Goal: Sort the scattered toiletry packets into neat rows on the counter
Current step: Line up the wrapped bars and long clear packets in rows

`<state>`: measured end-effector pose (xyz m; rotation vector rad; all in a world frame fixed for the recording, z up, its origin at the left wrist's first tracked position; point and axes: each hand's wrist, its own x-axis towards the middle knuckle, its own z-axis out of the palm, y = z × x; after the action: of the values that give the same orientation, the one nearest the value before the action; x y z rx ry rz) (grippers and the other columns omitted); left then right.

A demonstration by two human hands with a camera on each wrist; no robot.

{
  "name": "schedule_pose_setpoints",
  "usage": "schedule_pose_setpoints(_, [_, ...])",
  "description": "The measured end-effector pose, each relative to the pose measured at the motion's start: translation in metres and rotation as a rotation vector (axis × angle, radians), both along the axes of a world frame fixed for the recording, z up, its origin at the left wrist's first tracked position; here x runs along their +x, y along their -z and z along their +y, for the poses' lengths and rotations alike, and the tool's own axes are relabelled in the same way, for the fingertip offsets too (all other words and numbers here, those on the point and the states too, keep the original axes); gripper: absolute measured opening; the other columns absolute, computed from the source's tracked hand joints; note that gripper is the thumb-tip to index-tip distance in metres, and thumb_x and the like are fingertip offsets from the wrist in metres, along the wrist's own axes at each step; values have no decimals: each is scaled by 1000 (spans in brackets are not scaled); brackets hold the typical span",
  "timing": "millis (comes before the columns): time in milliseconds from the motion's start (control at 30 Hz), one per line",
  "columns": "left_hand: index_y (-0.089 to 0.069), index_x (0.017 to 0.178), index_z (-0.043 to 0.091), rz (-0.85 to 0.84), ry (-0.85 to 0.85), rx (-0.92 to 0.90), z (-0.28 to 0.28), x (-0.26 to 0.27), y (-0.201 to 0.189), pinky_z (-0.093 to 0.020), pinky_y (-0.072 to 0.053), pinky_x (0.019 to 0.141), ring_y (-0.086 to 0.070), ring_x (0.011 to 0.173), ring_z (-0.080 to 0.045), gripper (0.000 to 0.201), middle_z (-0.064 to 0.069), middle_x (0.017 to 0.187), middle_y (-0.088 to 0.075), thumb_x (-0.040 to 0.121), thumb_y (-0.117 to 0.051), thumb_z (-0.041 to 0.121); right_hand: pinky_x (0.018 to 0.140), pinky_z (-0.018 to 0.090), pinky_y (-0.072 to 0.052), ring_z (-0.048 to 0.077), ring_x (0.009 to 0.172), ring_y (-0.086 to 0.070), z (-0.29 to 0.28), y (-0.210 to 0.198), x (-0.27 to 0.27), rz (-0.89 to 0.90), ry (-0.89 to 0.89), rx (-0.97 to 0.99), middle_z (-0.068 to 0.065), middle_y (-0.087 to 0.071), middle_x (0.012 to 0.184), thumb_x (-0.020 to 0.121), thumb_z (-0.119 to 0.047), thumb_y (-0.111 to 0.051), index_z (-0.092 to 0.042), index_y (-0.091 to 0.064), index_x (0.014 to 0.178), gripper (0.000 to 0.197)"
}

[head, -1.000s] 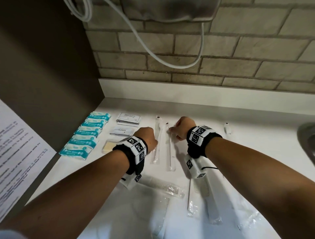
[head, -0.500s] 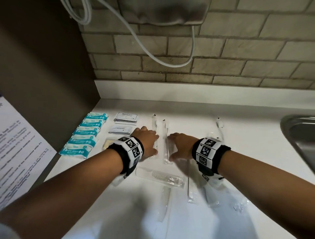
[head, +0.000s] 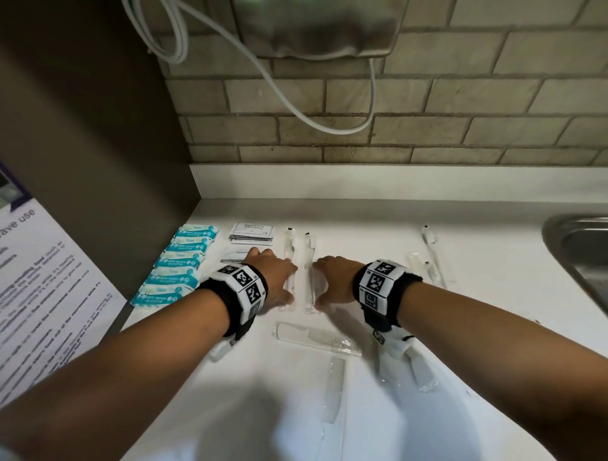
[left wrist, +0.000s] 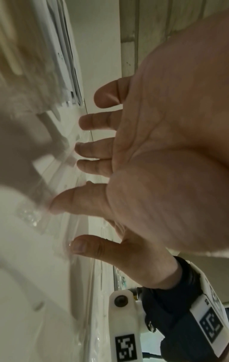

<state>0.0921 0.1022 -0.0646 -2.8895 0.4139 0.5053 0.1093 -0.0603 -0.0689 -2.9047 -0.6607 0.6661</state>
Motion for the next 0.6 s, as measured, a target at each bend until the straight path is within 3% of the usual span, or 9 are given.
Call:
schedule_pose_setpoints(167, [-45, 137, 22, -12, -25, -9, 0, 0, -2, -42, -26, 105, -39, 129, -27, 62, -5, 129, -59, 86, -58, 53, 99, 41, -48, 27, 120, -54, 2, 1, -1, 10, 17, 8, 7, -52, 134, 72, -38, -76, -13, -43, 138, 78])
schedule_pose_setpoints(600, [-49, 132, 22, -9, -10, -3, -1, -2, -5, -43, -24, 106, -41, 126, -27, 51, 2, 129, -58, 89, -58, 48, 98, 40, -47, 26, 119, -54, 4, 1, -2, 7, 28, 41, 5, -53, 133, 73, -38, -75, -15, -45, 136, 73])
